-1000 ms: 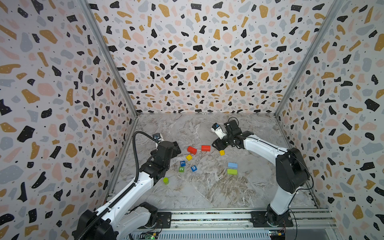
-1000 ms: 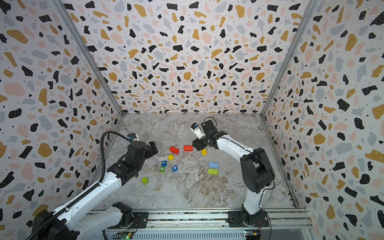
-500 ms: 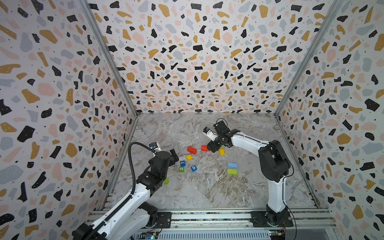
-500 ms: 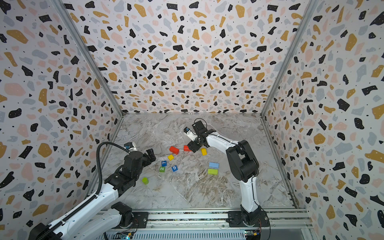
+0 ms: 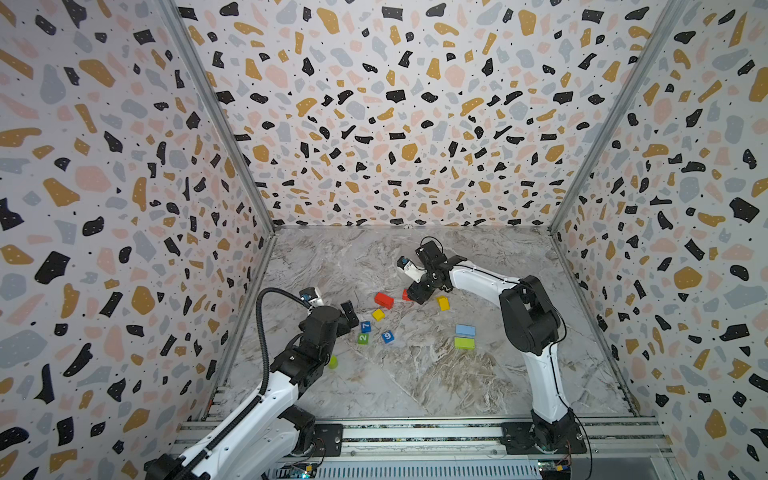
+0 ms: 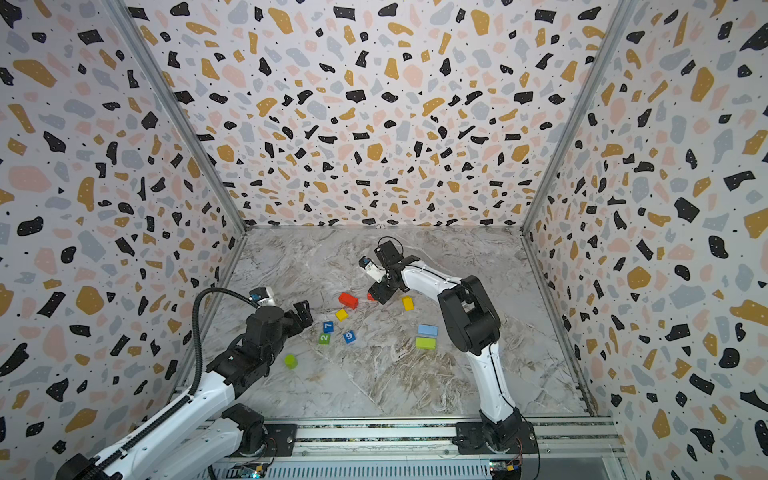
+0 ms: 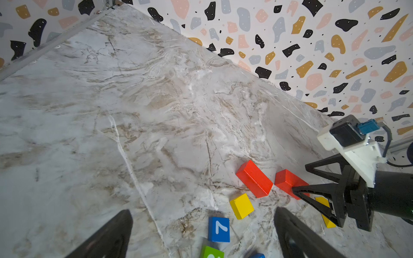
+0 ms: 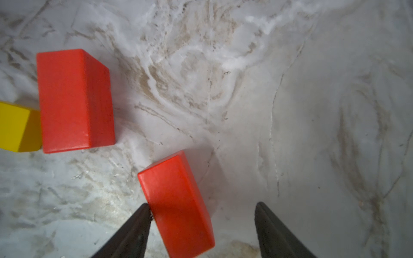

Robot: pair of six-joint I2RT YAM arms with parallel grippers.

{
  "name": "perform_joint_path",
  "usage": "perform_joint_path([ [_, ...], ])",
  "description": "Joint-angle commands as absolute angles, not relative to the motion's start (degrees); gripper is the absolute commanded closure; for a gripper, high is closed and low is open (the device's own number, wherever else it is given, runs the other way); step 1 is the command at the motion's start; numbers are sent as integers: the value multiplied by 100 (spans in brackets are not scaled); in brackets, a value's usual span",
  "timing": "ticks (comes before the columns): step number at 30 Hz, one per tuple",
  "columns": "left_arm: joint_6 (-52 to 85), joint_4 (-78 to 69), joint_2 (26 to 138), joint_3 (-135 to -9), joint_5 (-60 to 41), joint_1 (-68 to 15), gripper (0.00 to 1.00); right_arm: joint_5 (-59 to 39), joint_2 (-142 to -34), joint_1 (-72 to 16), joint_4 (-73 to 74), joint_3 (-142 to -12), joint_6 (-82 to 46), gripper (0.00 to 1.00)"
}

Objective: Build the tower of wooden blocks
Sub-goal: 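Reach the right gripper to a red block while the left arm advances, then close the right gripper on the red block's end and lift it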

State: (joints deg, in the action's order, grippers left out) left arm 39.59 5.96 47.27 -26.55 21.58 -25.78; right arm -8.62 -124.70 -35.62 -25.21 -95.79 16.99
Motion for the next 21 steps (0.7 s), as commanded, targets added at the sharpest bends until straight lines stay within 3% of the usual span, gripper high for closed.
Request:
perform_joint_path([
  [1,3833,440,4682,-2626,2074,-2593,0,-1035,-12469,-3594,-2773,-9799,1755,27],
  [16,3876,597,4439,-2641,2082,-2593,0,-1250,-12605,-3626,-3043,-10029,1439,61],
  [21,3870,743,4404,-2687,2032,-2593,0,-1302,-12603,-3652,-3084,-10006,1277,64],
])
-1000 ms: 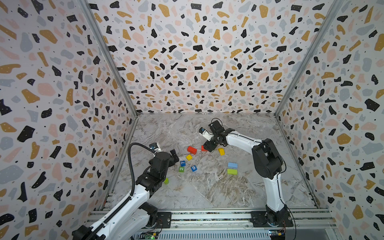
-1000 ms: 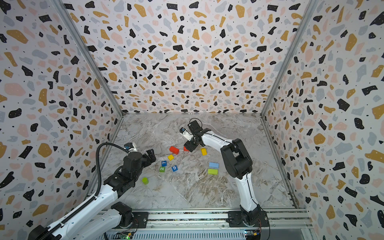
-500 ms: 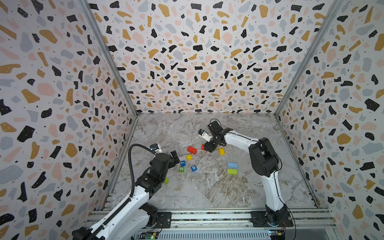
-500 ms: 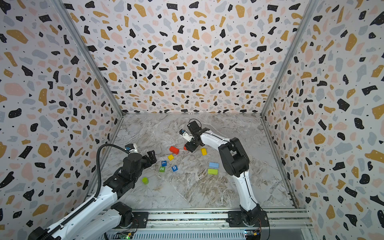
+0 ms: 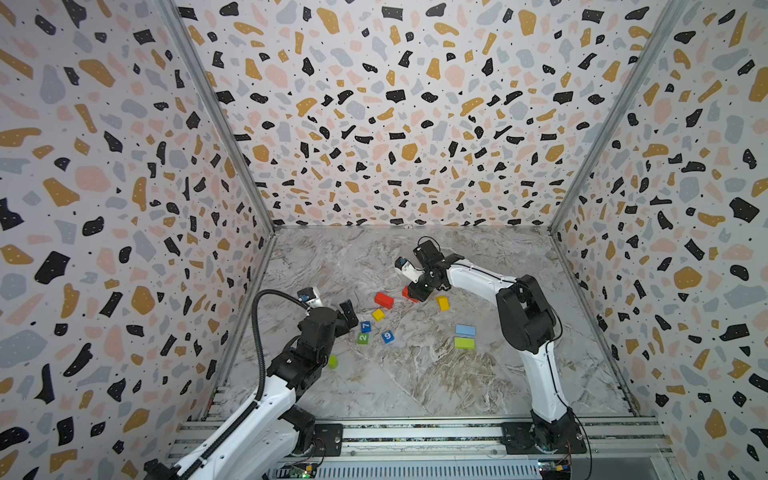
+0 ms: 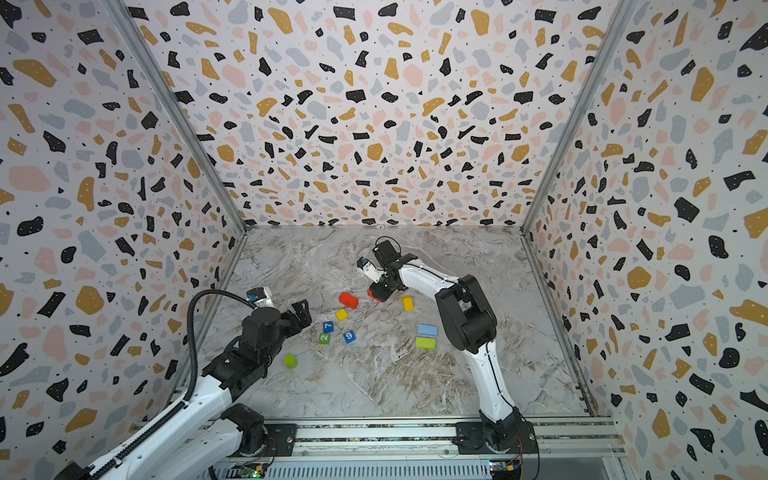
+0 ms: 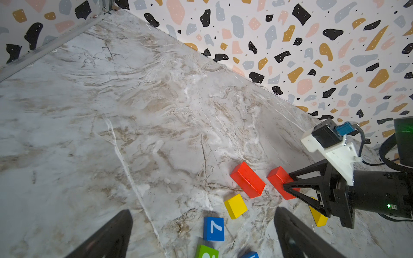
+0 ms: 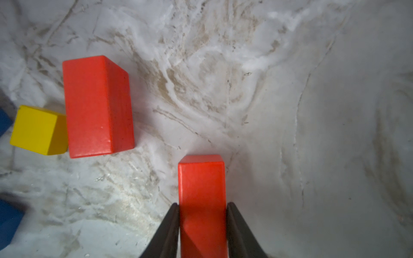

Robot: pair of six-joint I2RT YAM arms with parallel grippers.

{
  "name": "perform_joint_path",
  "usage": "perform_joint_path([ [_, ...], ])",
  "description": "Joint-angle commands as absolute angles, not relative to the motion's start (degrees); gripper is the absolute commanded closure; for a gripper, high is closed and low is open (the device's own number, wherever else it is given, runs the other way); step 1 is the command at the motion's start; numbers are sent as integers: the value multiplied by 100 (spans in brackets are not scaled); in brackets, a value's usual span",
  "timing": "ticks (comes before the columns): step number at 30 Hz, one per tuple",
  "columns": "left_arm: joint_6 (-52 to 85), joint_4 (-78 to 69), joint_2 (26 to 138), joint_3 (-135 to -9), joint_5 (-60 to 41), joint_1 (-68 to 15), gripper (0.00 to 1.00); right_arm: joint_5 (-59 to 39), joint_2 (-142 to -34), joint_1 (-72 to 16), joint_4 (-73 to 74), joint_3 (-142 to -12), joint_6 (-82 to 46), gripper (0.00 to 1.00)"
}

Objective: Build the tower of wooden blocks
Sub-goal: 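Close the right gripper on the red block's end and lift it, then set the red block upright with the right gripper while the left arm reaches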

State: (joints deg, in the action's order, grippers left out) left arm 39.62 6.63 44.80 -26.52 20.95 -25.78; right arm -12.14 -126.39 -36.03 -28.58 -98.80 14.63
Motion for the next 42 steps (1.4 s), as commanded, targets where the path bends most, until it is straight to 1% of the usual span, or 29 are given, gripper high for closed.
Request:
perform_joint_path([
  [1,3875,775,4372,-2676,2023,-2593,0,-1299,-12607,-3656,-3077,-10002,1245,65],
  [10,3921,1084,4026,-2610,1925,-2594,0,-1211,-12500,-3656,-3047,-9792,652,74],
  [13,3903,1179,3917,-2610,1884,-2593,0,-1008,-12343,-3682,-2929,-9590,396,79],
  [20,3885,1377,3835,-2658,1764,-2593,0,-547,-12032,-3746,-2936,-9326,-526,85],
  [28,3896,1549,3582,-2747,1839,-2593,0,-191,-11247,-3885,-2734,-8527,-1734,86],
  [30,3853,1542,3653,-2810,1783,-2595,0,-7,-11021,-3874,-2776,-8285,-2057,85],
  [36,3557,1565,4252,-3121,1636,-2593,0,93,-10119,-3901,-2465,-7296,-2716,86],
  [42,3415,1470,4744,-3311,1464,-2593,0,218,-9667,-4083,-2117,-6524,-3135,87],
])
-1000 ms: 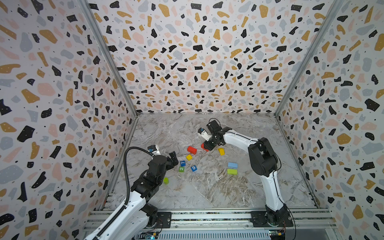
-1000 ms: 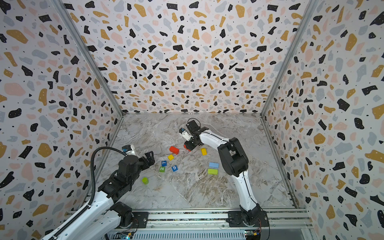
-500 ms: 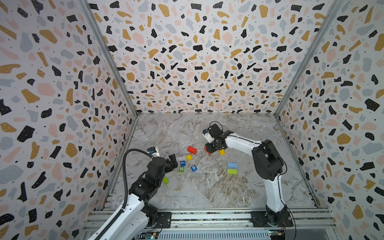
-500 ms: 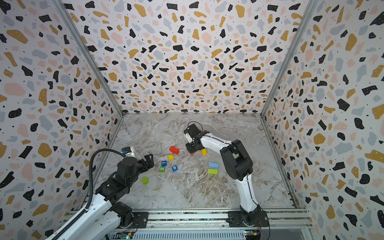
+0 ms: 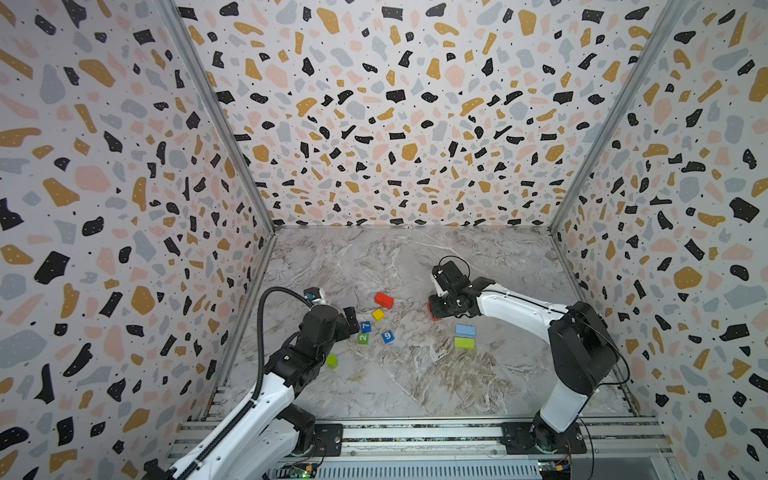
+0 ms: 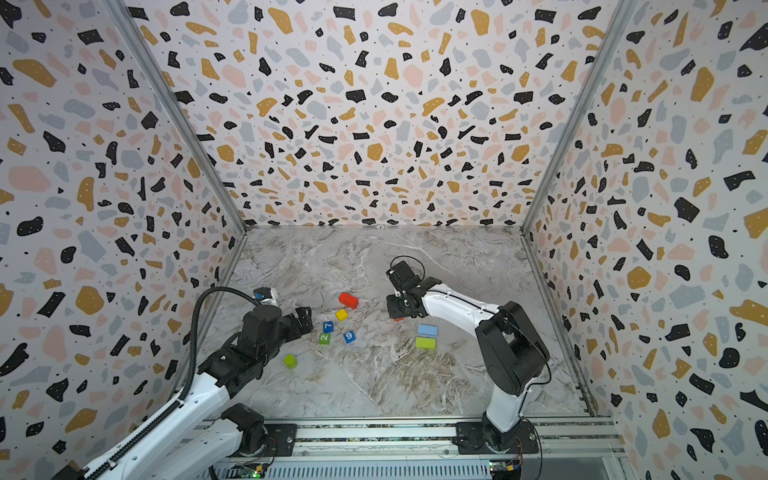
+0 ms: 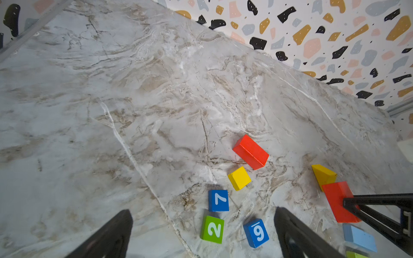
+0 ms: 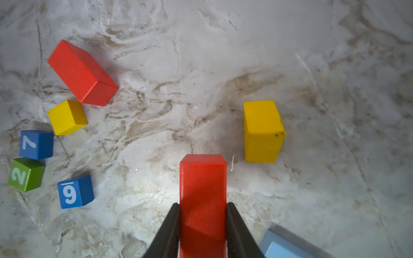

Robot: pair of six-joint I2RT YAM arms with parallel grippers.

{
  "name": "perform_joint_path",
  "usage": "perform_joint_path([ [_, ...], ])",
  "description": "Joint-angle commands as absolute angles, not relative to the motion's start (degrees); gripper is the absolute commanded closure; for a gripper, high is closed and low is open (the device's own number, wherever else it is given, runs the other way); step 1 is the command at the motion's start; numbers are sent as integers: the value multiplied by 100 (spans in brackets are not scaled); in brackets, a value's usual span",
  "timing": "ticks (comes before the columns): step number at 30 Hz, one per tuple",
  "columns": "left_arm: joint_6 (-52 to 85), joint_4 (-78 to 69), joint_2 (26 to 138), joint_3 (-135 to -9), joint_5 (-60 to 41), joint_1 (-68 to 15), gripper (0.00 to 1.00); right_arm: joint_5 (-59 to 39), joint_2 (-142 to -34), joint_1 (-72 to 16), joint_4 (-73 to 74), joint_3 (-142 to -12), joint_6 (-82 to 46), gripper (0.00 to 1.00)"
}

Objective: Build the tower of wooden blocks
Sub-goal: 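Set the red block upright with the right gripper while the left arm reaches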

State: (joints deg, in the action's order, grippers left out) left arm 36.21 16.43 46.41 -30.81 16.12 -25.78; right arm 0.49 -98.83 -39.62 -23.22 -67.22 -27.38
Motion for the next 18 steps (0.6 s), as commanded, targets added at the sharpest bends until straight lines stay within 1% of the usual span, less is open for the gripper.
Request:
perform_joint_path([
  [1,3399,1454,4814,-3346,1433,-2597,0,237,-9634,-4117,-2035,-6422,-3209,87],
  [6,3310,1384,5146,-3499,1261,-2608,2,446,-9603,-4251,-1710,-6092,-3463,87],
  [13,3121,1468,5709,-3786,1377,-2756,3,744,-9653,-4324,-1425,-5763,-3703,86],
  [15,3120,1445,5836,-3847,1461,-2858,3,809,-9628,-4333,-1386,-5711,-3754,84],
  [18,3122,1428,6090,-3976,1607,-3043,3,813,-9563,-4349,-1258,-5617,-3813,76],
])
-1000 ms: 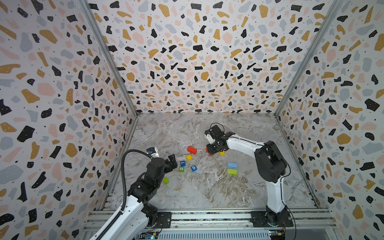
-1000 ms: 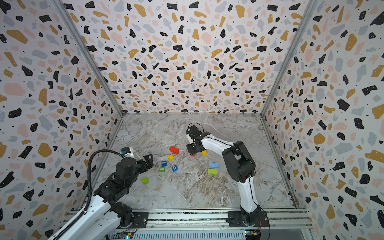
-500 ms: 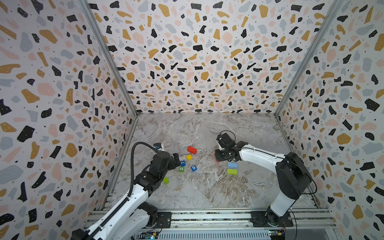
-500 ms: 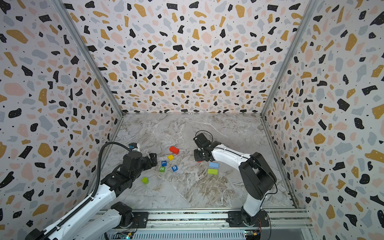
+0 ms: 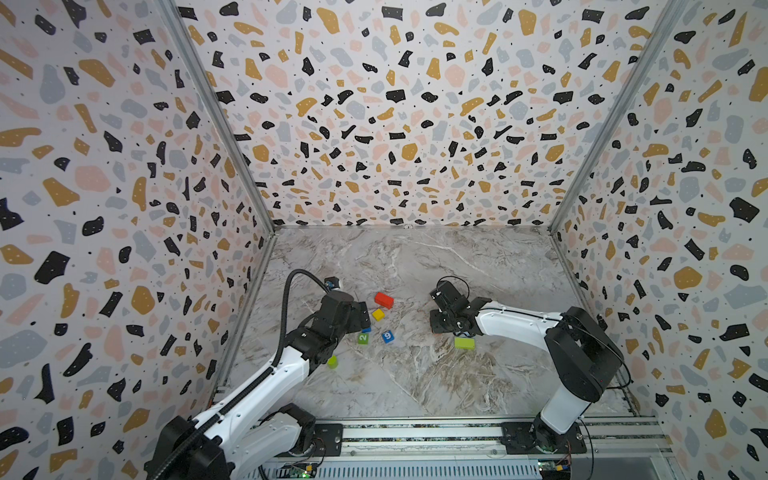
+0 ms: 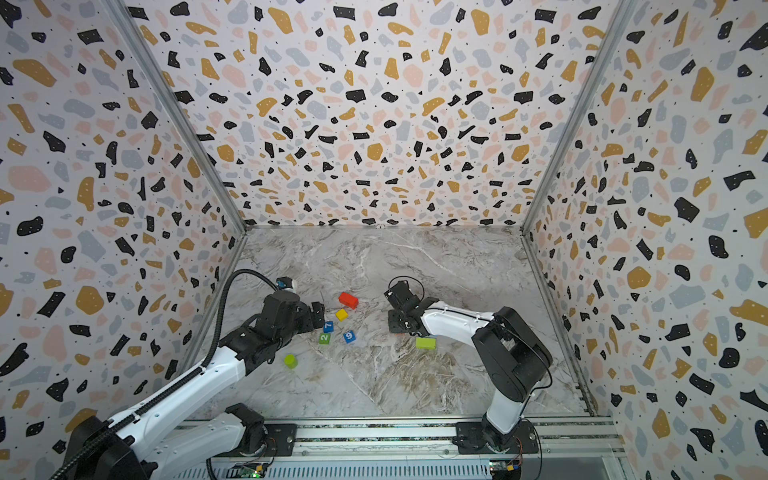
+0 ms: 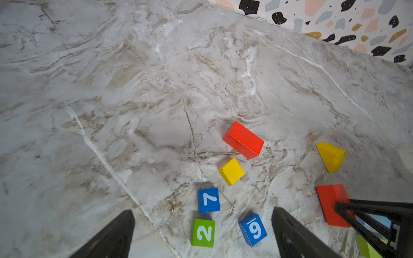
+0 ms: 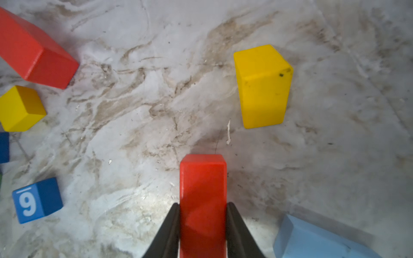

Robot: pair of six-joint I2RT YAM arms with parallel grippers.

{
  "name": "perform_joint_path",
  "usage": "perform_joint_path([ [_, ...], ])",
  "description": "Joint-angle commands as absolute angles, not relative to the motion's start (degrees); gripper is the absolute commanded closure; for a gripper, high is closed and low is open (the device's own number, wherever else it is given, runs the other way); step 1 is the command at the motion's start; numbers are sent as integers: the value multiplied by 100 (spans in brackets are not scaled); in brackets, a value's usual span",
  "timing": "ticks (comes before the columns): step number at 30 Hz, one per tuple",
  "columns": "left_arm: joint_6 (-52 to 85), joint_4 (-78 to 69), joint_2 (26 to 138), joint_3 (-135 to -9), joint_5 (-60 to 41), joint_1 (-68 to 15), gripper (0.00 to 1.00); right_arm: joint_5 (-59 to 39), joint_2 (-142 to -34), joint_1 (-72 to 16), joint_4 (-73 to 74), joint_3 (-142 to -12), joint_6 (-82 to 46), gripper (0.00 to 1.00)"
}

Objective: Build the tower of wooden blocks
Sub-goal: 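Set the red block upright with the right gripper while the left arm reaches, then lower the open left gripper around the second red rectangular block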

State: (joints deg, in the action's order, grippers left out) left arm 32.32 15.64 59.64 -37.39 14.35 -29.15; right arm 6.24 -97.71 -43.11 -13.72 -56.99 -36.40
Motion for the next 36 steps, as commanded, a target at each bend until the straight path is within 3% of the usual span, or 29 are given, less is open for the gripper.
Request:
perform_joint_path([
  [1,3120,1415,6184,-4016,1659,-3116,3,826,-9561,-4366,-1242,-5600,-3821,74],
  [7,3120,1362,6706,-4240,1758,-3317,2,750,-9548,-4379,-1173,-5585,-3824,57],
  [19,2974,1719,7510,-5053,1653,-3340,6,482,-8758,-4269,-1014,-5388,-3576,44],
  [28,3273,1588,8020,-5321,1384,-3340,28,-325,-7353,-3488,-580,-4522,-3345,39],
  [29,3299,1546,8093,-5338,1367,-3340,30,-416,-7219,-3408,-510,-4433,-3311,34],
  [31,3357,1508,8294,-5402,1308,-3340,32,-602,-6980,-3289,-420,-4274,-3190,8],
  [32,3379,1488,8382,-5441,1282,-3340,33,-670,-6888,-3244,-379,-4214,-3138,3],
  [36,3461,1433,8755,-5576,1216,-3340,33,-1028,-6495,-2963,-93,-3871,-3076,1],
])
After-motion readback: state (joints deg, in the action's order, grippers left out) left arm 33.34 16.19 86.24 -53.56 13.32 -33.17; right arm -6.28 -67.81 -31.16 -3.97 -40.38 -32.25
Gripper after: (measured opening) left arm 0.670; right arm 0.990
